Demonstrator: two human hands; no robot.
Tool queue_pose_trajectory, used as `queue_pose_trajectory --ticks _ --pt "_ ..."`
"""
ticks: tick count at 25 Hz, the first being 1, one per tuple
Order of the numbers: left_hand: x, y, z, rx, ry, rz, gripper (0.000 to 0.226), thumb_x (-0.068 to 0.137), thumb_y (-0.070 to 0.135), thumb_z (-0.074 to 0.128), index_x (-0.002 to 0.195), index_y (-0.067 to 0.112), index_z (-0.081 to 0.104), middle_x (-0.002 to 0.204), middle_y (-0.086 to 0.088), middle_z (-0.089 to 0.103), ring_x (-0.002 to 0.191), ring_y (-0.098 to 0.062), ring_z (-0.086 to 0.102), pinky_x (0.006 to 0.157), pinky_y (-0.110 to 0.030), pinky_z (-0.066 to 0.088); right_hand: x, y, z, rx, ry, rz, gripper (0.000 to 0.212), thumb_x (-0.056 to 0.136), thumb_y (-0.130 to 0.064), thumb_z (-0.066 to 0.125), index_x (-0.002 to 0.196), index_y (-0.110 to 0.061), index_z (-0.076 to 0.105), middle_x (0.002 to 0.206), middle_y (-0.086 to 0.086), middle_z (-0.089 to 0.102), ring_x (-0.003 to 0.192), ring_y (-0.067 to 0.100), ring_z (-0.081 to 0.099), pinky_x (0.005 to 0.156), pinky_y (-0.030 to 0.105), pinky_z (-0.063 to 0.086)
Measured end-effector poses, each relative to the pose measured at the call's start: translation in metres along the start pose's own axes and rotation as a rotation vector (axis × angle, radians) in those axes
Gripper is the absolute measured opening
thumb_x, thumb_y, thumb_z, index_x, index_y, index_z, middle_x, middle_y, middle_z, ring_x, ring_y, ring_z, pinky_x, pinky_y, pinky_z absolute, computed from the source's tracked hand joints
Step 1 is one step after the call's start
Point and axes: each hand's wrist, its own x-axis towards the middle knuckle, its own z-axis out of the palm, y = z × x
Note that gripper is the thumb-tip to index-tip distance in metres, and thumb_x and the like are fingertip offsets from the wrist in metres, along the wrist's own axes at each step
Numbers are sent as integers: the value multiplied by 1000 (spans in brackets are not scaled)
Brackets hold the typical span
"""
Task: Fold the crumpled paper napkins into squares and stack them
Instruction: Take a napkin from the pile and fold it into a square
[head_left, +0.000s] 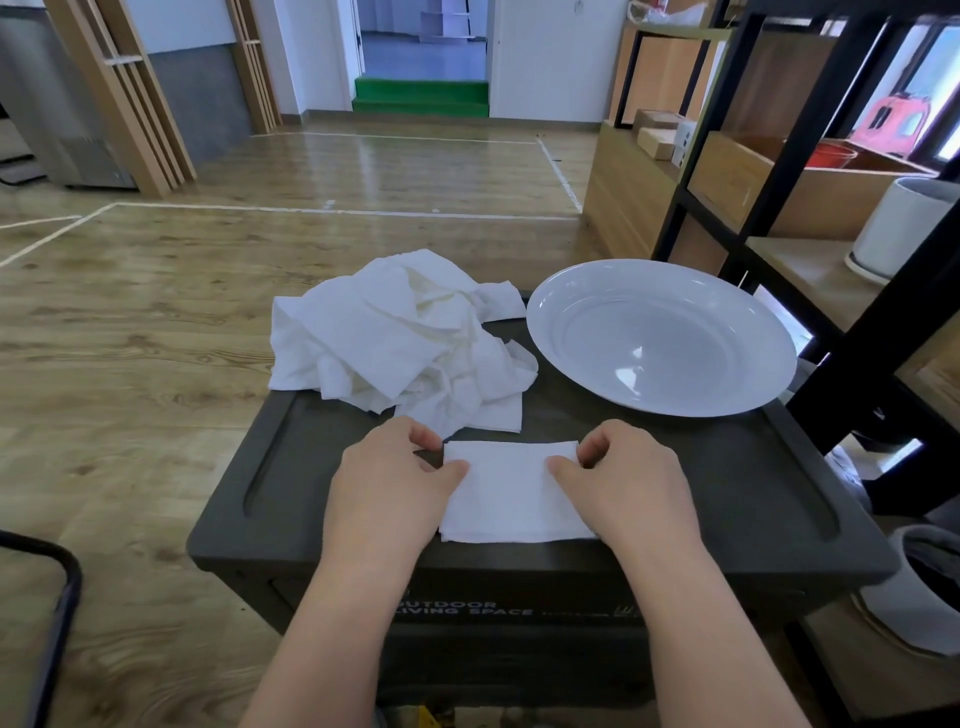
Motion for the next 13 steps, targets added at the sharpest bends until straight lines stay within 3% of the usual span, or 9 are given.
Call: queue_pose_trajectory --ticks 4,6,10,13 --pt "-2 8 11 2 125 163 7 90 31 57 84 30 55 78 12 59 65 -1 54 52 -19 37 -2 -8 2 126 93 -192 12 83 -29 65 93 -29 57 78 -12 53 72 3 51 58 20 39" --pt "-1 10 20 42 72 276 3 91 27 56 91 28 60 92 13 56 71 -2 53 61 -21 39 -6 -15 10 102 21 -284 13 85 -27 61 97 -32 61 85 -13 54 77 4 52 62 20 40" --pt "-1 6 30 136 -38 318 14 92 28 57 105 26 61 107 9 53 81 -4 51 68 -17 34 -4 -15 23 -16 -100 -257 17 89 -31 57 107 -31 58 96 -10 50 75 3 48 56 13 34" --pt "8 9 14 114 119 363 16 88 23 62 104 26 62 106 7 56 85 -6 49 70 -16 32 -3 -16 23 -30 -105 -239 16 90 -33 58 106 -34 55 96 -12 49 69 -1 45 52 11 28"
